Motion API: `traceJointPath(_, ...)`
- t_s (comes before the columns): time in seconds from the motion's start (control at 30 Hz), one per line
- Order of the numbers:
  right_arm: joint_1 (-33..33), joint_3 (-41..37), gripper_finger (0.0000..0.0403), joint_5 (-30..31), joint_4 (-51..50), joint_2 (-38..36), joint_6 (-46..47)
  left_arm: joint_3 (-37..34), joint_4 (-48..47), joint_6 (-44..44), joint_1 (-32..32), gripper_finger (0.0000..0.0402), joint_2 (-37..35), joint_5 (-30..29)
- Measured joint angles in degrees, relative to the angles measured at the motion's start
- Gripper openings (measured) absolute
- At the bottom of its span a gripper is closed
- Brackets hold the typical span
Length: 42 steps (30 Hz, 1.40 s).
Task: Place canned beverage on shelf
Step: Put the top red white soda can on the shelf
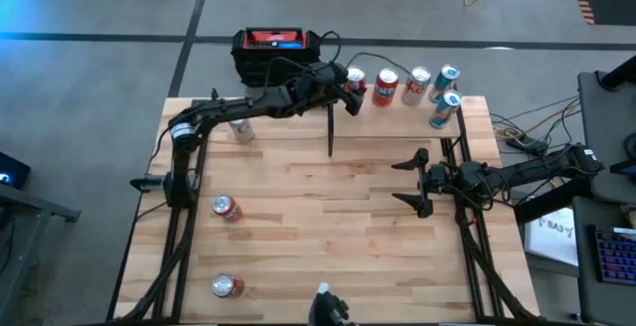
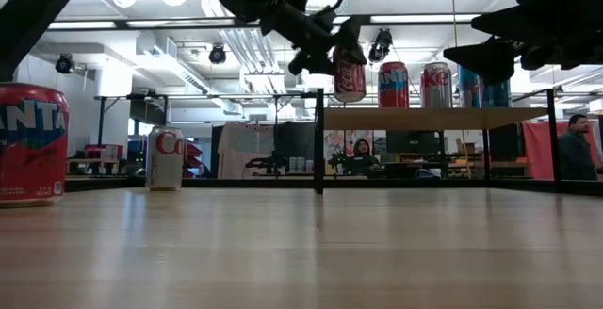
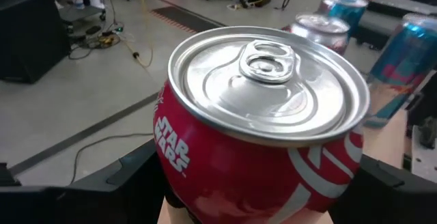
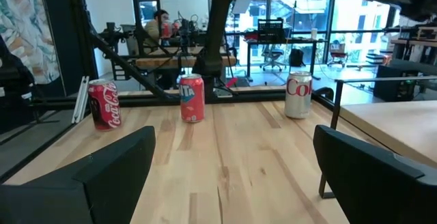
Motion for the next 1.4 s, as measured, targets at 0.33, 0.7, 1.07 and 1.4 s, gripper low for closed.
traceJointPath(0.33, 0.0, 0.0, 0.0383, 2.9, 0.0, 0.0, 0.0, 0.2, 0.7, 0.2, 1.7, 0.0291, 1.7, 1.4)
traceJointPath(0.7, 0.0, 0.0, 0.0383, 3.1, 0.0, 0.0, 0.0, 0.2, 1.7, 1.9, 2.3, 0.0291, 2.0, 1.4)
traceJointPath(1.07, 0.0, 0.0, 0.0383, 3.2, 0.0, 0.0, 0.0, -1.0, 3.4, 1.9, 2.5, 0.0291, 2.0, 1.4)
traceJointPath(1.4, 0.0, 0.0, 0.0383, 2.9, 0.0, 0.0, -0.1, -0.8, 7.0, 1.7, 2.5, 0.0291, 4.8, 1.8)
